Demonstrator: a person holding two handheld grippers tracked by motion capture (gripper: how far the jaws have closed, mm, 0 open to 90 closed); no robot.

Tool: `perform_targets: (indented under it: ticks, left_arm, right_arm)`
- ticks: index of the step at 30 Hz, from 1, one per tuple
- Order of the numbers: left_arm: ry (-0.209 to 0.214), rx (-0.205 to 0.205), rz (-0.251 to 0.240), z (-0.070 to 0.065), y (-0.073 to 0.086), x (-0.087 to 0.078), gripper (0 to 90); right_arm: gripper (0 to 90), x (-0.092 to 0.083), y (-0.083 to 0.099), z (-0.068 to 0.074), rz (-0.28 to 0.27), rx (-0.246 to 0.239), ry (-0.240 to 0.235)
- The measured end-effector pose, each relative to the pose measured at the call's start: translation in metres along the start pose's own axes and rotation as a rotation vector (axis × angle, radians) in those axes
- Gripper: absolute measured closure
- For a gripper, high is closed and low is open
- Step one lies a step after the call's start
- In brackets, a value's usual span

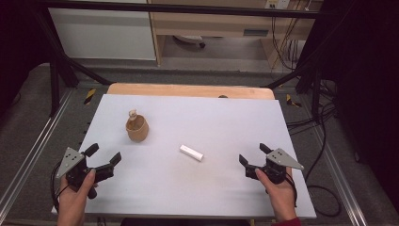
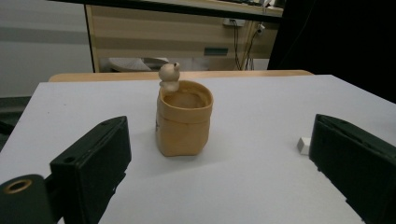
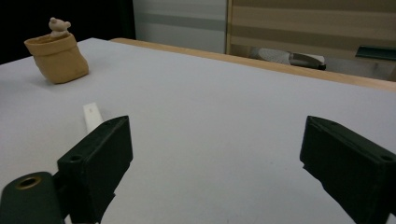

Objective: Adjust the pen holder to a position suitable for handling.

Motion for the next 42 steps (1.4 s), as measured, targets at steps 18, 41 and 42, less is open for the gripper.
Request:
perform_targets:
  ticks: [18, 41, 42]
  left_arm:
    - [0.018, 0.007, 0.015, -0.004, 0.002, 0.002, 4.0]
    - [0.028, 0.020, 0.035, -0.008, 0.005, 0.004, 3.9]
    - [0.027, 0.020, 0.036, -0.008, 0.005, 0.004, 3.9]
  right_arm:
    - [3.0, 0.008, -0.003, 0.032, 0.048, -0.086, -0.053]
    - [4.5, 0.029, 0.004, 0.069, 0.195, -0.116, -0.141]
    - [5.1, 0.031, 0.004, 0.070, 0.203, -0.120, -0.145]
Point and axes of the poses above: each handheld gripper's, and its own axes: x roughly forward along the jaws, y roughly out of its underside, z roughly to its left, the point moved 4 cm from there along x, roughly forward along the jaws, and after that the axes turned 14 degrees about -z, right-handed, at the moved point
